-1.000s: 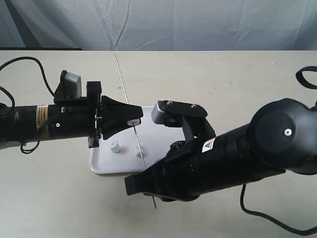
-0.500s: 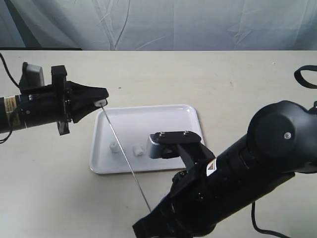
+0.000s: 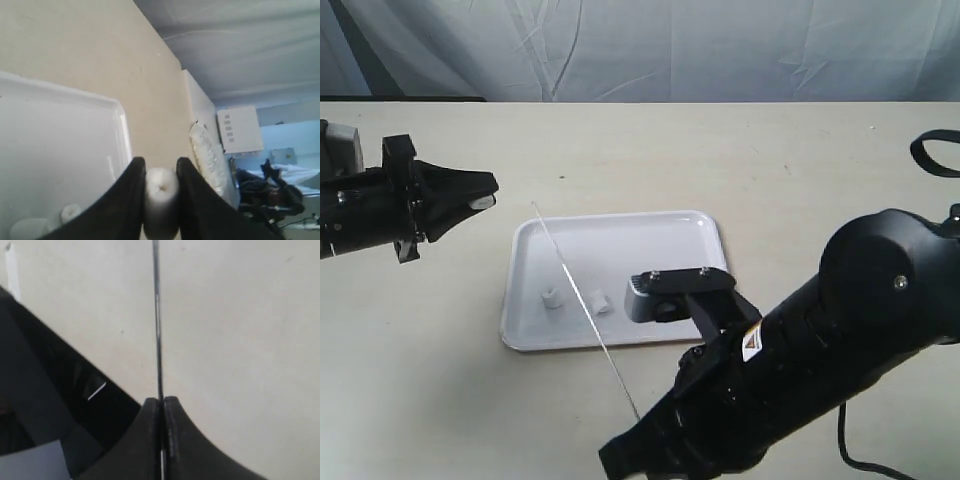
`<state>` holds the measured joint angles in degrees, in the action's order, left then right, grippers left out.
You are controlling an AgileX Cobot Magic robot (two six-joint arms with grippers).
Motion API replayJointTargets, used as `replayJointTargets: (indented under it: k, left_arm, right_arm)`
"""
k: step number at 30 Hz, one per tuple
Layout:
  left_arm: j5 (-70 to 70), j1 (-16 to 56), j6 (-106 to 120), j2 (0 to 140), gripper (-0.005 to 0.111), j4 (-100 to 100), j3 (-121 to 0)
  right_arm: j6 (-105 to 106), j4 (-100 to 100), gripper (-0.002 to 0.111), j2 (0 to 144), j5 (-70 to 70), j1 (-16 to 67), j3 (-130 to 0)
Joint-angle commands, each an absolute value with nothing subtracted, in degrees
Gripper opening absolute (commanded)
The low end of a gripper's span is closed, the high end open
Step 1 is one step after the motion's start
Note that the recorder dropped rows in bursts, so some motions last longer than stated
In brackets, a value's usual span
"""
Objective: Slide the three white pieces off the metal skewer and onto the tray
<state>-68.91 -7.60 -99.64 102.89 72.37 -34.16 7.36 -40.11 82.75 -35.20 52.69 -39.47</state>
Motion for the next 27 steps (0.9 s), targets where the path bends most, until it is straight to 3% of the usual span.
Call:
replayJointTargets:
  k: [1, 16, 22, 27]
  left_arm:
    - [-62.36, -4.05, -91.36, 102.66, 0.021, 72.81, -34.37]
    - [-44.92, 11.52, -40.75, 102.89, 0.022, 48.04, -34.37]
    - [-43.91, 13.88, -37.26, 108.47, 0.035, 44.32, -35.21]
    - [-43.77, 13.88, -38.91, 110.68, 0.034, 42.48, -36.95]
  right_arm:
    - [0.88, -33.65, -0.001, 82.63, -28.67, 52.61, -39.71]
    - [-4.84, -24.06, -0.001, 97.47, -34.94, 46.32, -49.28]
    - [-4.84, -23.79, -0.001, 101.21, -35.79, 46.32, -51.74]
    - [-4.96, -23.39, -0.001, 101.44, -35.68, 46.32, -51.83]
